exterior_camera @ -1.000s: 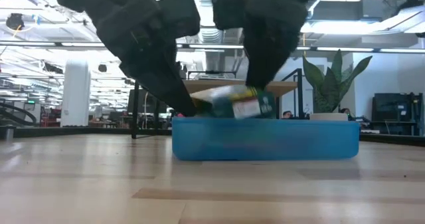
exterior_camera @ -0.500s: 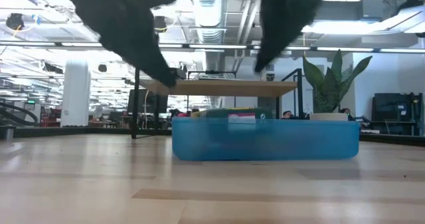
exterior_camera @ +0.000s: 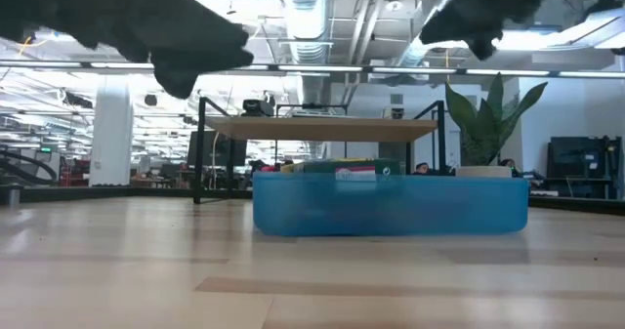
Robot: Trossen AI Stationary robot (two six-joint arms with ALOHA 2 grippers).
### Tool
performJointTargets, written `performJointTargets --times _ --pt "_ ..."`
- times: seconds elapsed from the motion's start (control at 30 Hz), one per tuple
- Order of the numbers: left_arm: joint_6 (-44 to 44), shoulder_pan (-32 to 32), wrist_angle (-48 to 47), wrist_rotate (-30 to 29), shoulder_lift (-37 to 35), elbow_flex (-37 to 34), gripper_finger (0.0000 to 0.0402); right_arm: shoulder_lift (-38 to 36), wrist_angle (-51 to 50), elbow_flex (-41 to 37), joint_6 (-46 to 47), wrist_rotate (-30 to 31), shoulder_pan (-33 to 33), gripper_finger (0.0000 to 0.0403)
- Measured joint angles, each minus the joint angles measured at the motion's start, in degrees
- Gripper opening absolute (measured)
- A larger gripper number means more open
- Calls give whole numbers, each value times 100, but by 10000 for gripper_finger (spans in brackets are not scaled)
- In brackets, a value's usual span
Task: Pack school essentials
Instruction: Close the blue supply box
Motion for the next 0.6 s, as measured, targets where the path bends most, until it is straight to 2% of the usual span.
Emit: performJointTargets --times 0.1,0.23,0.6 --pt "-115 135 92 -37 4 -158 119 -332 191 -455 101 41 -167 16" --pt "-405 304 -191 -278 4 -218 119 -415 129 -910 510 199 -555 16" --pt "-653 409 -435 -343 7 -218 119 453 8 -1382 1245 195 -1212 17"
